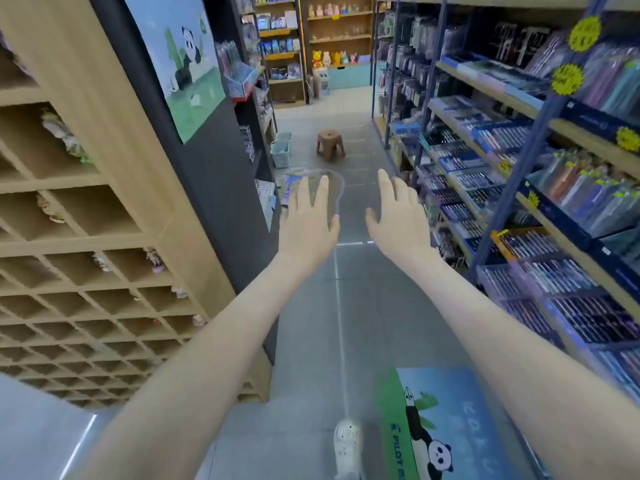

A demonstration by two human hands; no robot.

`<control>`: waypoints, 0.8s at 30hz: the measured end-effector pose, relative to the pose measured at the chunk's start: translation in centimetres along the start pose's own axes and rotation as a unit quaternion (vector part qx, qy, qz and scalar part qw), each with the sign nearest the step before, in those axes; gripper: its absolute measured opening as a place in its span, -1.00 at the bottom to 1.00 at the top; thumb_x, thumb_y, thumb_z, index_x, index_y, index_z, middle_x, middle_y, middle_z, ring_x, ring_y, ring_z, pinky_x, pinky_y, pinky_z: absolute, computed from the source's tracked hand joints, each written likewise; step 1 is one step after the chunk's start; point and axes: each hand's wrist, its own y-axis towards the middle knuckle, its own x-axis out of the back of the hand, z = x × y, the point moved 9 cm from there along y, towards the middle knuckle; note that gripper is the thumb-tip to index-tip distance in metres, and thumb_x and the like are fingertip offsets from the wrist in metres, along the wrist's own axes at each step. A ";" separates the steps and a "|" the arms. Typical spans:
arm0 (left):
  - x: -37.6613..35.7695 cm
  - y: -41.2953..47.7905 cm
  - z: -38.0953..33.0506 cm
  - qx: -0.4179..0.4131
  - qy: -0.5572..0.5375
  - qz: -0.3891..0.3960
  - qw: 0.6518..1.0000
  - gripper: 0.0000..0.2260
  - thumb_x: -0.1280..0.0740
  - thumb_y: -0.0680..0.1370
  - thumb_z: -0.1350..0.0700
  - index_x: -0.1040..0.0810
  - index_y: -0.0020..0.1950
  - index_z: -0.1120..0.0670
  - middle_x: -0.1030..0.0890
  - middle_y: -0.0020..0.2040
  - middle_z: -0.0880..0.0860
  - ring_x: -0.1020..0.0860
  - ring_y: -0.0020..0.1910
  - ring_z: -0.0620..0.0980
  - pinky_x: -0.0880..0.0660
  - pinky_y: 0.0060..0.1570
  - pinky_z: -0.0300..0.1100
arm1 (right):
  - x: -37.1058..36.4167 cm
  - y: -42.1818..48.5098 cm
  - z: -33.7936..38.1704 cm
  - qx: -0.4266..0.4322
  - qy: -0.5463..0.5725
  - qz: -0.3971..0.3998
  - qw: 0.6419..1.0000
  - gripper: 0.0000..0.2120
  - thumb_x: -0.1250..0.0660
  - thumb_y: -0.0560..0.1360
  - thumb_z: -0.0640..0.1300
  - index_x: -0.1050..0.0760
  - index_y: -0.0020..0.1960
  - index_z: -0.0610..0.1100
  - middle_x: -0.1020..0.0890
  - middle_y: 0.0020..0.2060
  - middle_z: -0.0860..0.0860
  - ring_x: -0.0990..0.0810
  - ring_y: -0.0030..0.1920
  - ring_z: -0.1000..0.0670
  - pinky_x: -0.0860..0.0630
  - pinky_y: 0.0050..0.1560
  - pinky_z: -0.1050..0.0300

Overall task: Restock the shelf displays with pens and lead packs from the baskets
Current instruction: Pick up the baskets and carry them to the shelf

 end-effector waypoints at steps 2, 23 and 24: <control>-2.9 2.9 1.6 0.013 -0.004 0.007 1.000 -0.44 -0.21 0.61 0.01 -0.13 0.57 0.10 -0.16 0.52 0.25 -0.22 0.45 0.26 -0.35 0.29 0.20 | -3.4 2.5 -1.2 -0.012 0.007 0.018 1.000 -0.37 -0.26 0.52 -0.12 -0.12 0.52 -0.23 -0.38 0.33 -0.22 -0.37 0.27 -0.25 -0.41 0.08 -0.09; -29.2 45.7 13.2 0.034 -0.013 0.093 0.995 -0.43 -0.24 0.58 0.08 -0.15 0.55 0.15 -0.23 0.47 0.24 -0.32 0.36 0.24 -0.39 0.20 0.09 | -34.4 41.8 -14.4 -0.040 0.034 0.106 0.993 -0.39 -0.27 0.49 -0.15 -0.19 0.48 -0.23 -0.41 0.26 -0.17 -0.35 0.27 -0.22 -0.33 0.15 -0.04; -30.7 48.0 13.6 0.035 -0.015 0.092 0.995 -0.43 -0.25 0.58 0.09 -0.15 0.55 0.16 -0.24 0.46 0.26 -0.33 0.36 0.25 -0.43 0.16 0.12 | -36.0 43.9 -15.2 -0.034 0.037 0.107 0.993 -0.39 -0.27 0.49 -0.15 -0.19 0.48 -0.23 -0.41 0.26 -0.17 -0.34 0.27 -0.22 -0.33 0.15 -0.05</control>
